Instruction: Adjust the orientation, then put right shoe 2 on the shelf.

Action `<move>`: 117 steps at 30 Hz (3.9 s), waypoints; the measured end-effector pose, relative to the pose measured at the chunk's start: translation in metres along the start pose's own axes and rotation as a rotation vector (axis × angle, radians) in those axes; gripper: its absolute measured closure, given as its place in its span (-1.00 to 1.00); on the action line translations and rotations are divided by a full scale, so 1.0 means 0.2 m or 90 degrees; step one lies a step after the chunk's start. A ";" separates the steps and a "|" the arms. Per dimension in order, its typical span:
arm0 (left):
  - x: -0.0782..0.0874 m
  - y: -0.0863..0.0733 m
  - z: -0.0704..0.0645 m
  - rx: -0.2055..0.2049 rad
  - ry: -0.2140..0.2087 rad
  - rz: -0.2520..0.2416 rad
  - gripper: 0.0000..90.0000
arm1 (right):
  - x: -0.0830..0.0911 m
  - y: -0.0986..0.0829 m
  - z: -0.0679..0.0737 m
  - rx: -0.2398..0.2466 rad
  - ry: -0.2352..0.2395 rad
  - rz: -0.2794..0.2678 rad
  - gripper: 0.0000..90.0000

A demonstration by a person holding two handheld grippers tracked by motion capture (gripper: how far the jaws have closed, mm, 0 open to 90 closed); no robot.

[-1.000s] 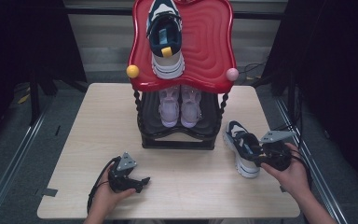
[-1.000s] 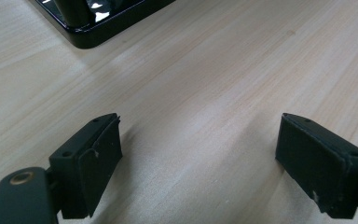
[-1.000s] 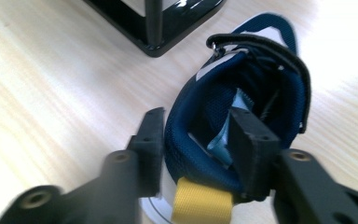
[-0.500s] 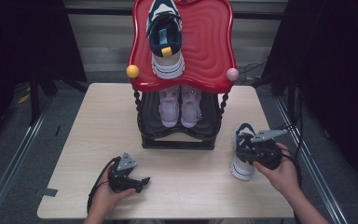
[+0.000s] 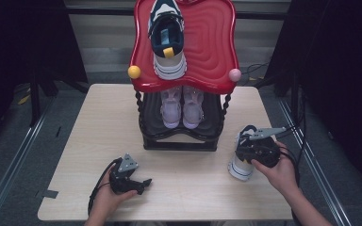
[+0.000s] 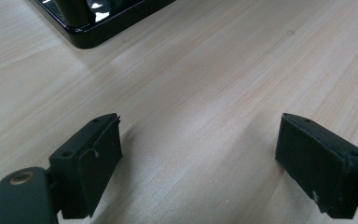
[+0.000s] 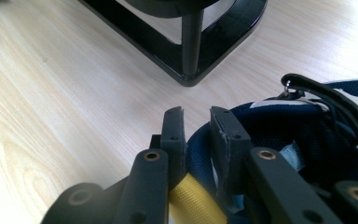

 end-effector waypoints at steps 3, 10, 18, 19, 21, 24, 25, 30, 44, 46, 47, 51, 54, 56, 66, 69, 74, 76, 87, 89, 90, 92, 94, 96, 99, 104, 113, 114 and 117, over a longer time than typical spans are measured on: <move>0.00 0.00 0.00 -0.001 0.000 -0.001 -0.70 | 0.00 0.00 -0.01 -0.002 0.006 -0.003 0.49; 0.00 0.00 0.00 0.000 0.000 0.000 -0.70 | 0.03 -0.01 -0.03 -0.009 0.013 0.007 0.02; 0.00 0.00 0.00 0.000 0.000 -0.001 -0.70 | 0.07 -0.01 -0.02 -0.024 0.038 0.013 -0.32; 0.00 0.00 0.00 -0.001 0.000 -0.001 -0.70 | 0.07 -0.01 -0.02 -0.021 0.036 0.016 -0.34; 0.00 0.00 0.00 0.000 0.000 -0.001 -0.70 | 0.09 0.00 -0.03 -0.013 0.036 0.018 -0.36; 0.00 0.00 0.00 -0.001 0.000 -0.001 -0.70 | 0.10 0.00 -0.03 -0.014 0.045 0.029 -0.38; 0.00 0.00 0.00 -0.001 0.000 -0.001 -0.70 | 0.10 -0.01 -0.03 -0.013 0.050 0.036 -0.38; 0.00 0.00 0.00 0.000 0.000 -0.001 -0.70 | 0.10 -0.01 -0.02 0.007 0.071 0.070 -0.42; 0.00 0.00 0.00 0.000 -0.001 -0.001 -0.70 | 0.04 -0.02 0.00 0.062 0.089 0.188 -0.25; 0.00 0.00 0.00 -0.001 -0.001 -0.001 -0.70 | 0.04 -0.02 0.00 0.069 0.088 0.200 -0.22; 0.00 0.00 0.00 0.000 -0.001 -0.002 -0.70 | 0.04 -0.01 -0.01 0.074 0.087 0.204 -0.21; 0.00 0.00 0.00 0.000 -0.002 -0.001 -0.70 | 0.04 -0.01 -0.01 0.088 0.086 0.235 -0.16; 0.00 0.00 0.00 0.000 -0.004 -0.003 -0.70 | 0.03 -0.01 0.00 0.095 0.089 0.246 -0.11; 0.00 0.00 0.00 0.000 -0.004 -0.004 -0.70 | 0.03 -0.02 0.00 0.100 0.087 0.266 -0.06; 0.00 0.00 0.00 0.001 -0.008 -0.005 -0.70 | -0.02 -0.05 0.00 0.166 0.094 0.362 0.15; 0.00 0.00 0.00 -0.002 -0.008 -0.004 -0.70 | -0.03 -0.05 0.01 0.166 0.098 0.379 0.19; 0.00 0.00 0.00 -0.002 -0.008 -0.004 -0.70 | -0.06 -0.05 0.02 0.174 0.108 0.397 0.22; 0.00 0.00 0.00 -0.003 -0.008 -0.004 -0.70 | -0.07 -0.05 0.03 0.173 0.111 0.408 0.24; 0.00 0.00 0.00 -0.005 -0.010 -0.004 -0.70 | -0.10 -0.07 0.02 0.168 0.119 0.463 0.42; 0.00 0.00 0.01 -0.007 -0.008 -0.004 -0.70 | -0.10 -0.06 0.01 0.181 0.122 0.467 0.46; 0.00 0.00 0.01 -0.006 -0.009 -0.004 -0.70 | -0.10 -0.06 0.02 0.180 0.121 0.468 0.47; 0.00 0.00 0.01 -0.007 -0.009 -0.003 -0.70 | -0.10 -0.07 0.02 0.179 0.123 0.469 0.50; 0.00 0.00 0.01 -0.006 -0.007 -0.005 -0.70 | -0.10 -0.07 0.02 0.190 0.129 0.473 0.53; 0.00 0.00 0.00 -0.007 -0.009 -0.005 -0.70 | -0.10 -0.07 0.02 0.198 0.124 0.479 0.55; 0.00 0.00 0.01 -0.006 -0.008 -0.005 -0.70 | -0.09 -0.08 0.02 0.211 0.127 0.476 0.57; 0.00 0.00 0.00 -0.007 -0.009 -0.005 -0.70 | -0.07 -0.07 0.02 0.216 0.122 0.475 0.61; 0.00 0.00 0.00 -0.004 -0.007 -0.007 -0.70 | 0.00 -0.02 0.02 0.227 0.124 0.464 0.63; 0.00 0.00 0.00 -0.004 -0.007 -0.007 -0.70 | 0.01 -0.02 0.02 0.221 0.124 0.468 0.63; 0.00 0.00 0.01 -0.007 -0.006 -0.007 -0.70 | 0.04 0.00 0.03 0.227 0.127 0.465 0.64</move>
Point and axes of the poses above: each handheld gripper's, and its own axes: x roughly backward along the jaws, y roughly out of its top, z roughly to its left, the point moved 8 cm from there along -x, roughly forward along the jaws, and after that the axes turned 7 degrees about y, right-handed, at the moved point
